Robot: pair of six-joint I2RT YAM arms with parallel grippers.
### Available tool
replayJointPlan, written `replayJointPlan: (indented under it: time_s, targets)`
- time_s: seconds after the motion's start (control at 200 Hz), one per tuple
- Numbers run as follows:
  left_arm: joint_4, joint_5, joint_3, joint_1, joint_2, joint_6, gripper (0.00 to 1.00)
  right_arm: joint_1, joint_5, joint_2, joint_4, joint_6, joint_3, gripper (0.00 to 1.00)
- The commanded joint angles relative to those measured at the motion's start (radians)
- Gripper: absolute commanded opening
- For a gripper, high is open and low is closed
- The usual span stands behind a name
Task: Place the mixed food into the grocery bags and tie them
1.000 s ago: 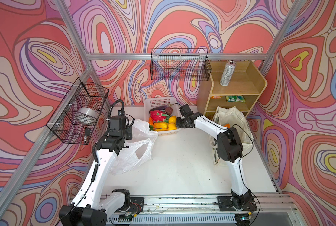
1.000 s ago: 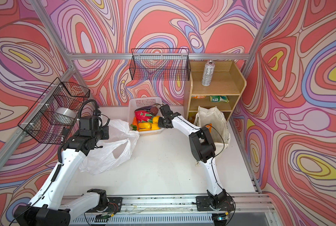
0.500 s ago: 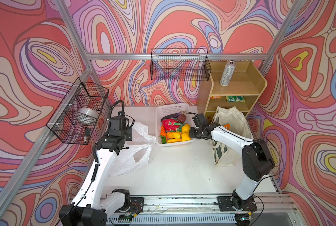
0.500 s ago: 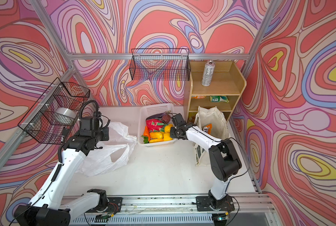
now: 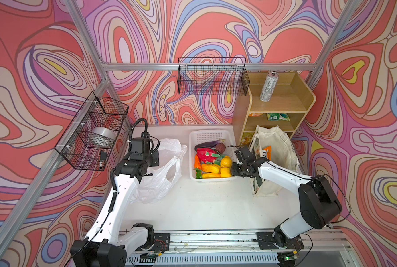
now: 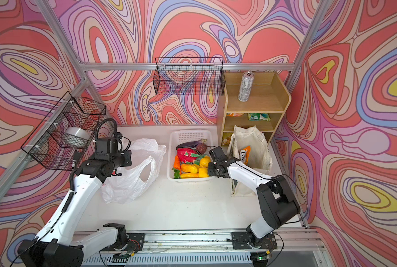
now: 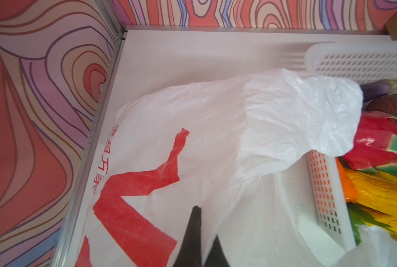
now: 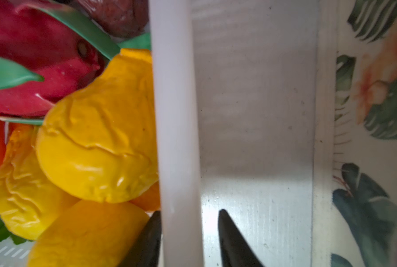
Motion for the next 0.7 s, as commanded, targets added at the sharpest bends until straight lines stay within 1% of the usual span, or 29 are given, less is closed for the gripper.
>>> replayJointPlan:
  time_s: [0.0, 0.06, 0.125, 0.24, 0.421, 0.501, 0.581, 0.631, 0.696]
  targets:
    - [0.035, 0.114, -0.027, 0.006, -0.002, -0.064, 0.0, -0.003, -0.031, -0.027, -0.008, -0.005, 0.007, 0.53]
    - [0.057, 0.152, -0.045, 0.006, -0.006, -0.086, 0.0, -0.003, -0.045, -0.052, -0.022, -0.006, 0.021, 0.57]
    - [0.086, 0.188, -0.066, 0.006, -0.014, -0.113, 0.0, -0.004, -0.055, -0.082, -0.041, -0.008, 0.035, 0.59]
    - [0.129, 0.176, -0.109, 0.006, -0.03, -0.175, 0.0, -0.004, -0.07, -0.139, -0.071, -0.01, 0.059, 0.61]
    - [0.165, 0.204, -0.133, 0.006, -0.006, -0.206, 0.0, -0.004, -0.102, -0.201, -0.085, -0.002, 0.087, 0.63]
    - [0.172, 0.232, -0.113, 0.006, 0.015, -0.206, 0.0, -0.002, -0.125, -0.205, -0.082, -0.006, 0.104, 0.62]
    - [0.162, 0.259, -0.063, 0.006, 0.033, -0.201, 0.0, -0.004, -0.148, -0.197, -0.077, -0.009, 0.121, 0.62]
    - [0.157, 0.276, -0.026, 0.006, 0.028, -0.198, 0.0, -0.003, -0.159, -0.189, -0.078, -0.014, 0.135, 0.63]
    - [0.156, 0.27, 0.006, 0.006, 0.006, -0.2, 0.0, -0.002, -0.173, -0.179, -0.084, -0.022, 0.151, 0.63]
